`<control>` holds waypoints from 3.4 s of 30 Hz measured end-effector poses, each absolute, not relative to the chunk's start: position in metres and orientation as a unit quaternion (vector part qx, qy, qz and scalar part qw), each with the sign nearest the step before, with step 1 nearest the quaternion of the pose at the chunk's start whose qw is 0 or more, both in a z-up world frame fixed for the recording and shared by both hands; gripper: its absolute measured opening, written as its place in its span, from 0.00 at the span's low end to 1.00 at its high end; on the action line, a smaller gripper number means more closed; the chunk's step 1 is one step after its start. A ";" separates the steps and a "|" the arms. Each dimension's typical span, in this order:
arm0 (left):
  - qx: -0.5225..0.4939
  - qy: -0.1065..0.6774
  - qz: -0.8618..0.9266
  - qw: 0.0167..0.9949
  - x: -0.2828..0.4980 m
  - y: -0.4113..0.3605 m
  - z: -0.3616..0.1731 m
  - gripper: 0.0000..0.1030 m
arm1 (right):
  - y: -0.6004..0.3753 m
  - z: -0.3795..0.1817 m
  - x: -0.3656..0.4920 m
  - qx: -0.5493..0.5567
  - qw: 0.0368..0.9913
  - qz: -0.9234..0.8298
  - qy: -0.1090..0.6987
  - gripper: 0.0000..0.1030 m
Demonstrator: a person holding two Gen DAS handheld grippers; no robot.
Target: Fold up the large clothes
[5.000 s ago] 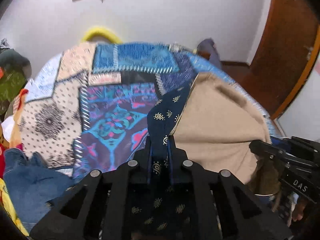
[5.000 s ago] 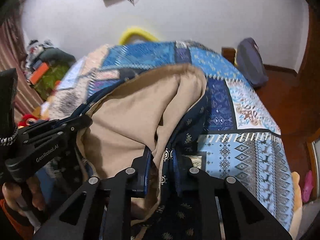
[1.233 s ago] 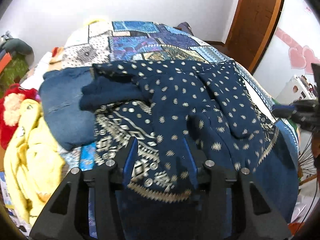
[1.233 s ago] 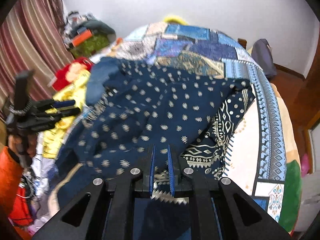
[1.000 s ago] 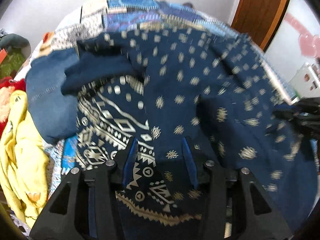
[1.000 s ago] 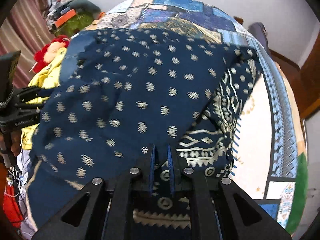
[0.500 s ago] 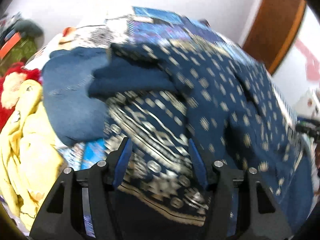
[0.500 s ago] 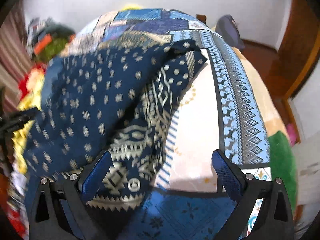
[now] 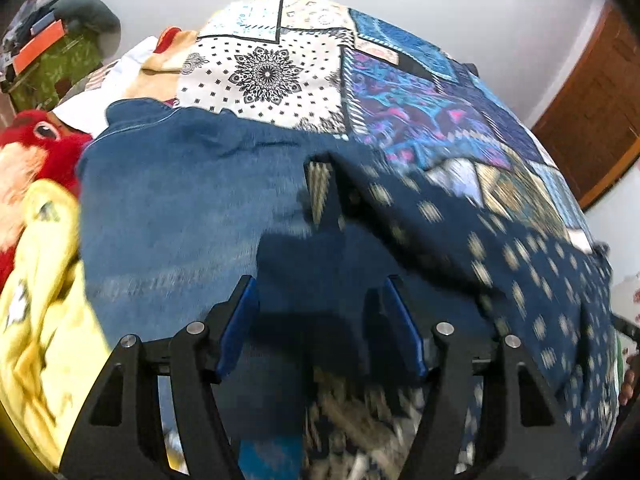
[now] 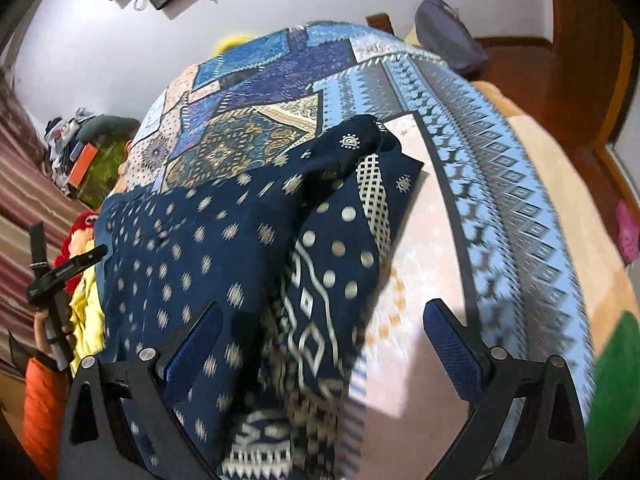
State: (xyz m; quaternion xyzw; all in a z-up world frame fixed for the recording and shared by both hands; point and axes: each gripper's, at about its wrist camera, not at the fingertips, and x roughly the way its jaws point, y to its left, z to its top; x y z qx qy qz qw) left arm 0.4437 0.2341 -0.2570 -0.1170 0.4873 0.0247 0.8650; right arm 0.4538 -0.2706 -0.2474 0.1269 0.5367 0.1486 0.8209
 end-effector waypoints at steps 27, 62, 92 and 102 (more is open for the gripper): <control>-0.182 0.388 0.070 0.900 0.486 0.290 -0.215 0.03 | -0.169 -0.195 0.593 0.000 0.878 0.193 0.438 0.20; -0.066 0.453 0.080 0.885 0.387 0.249 -0.183 0.59 | -0.196 -0.157 0.514 -0.158 0.881 0.119 0.429 0.97; -0.214 0.569 -0.074 0.791 0.158 0.179 -0.300 0.65 | -0.240 -0.233 0.282 -0.007 0.798 0.232 0.555 0.94; -0.216 0.531 -0.093 0.814 0.161 0.162 -0.280 0.20 | -0.234 -0.214 0.280 0.009 0.806 0.272 0.525 0.17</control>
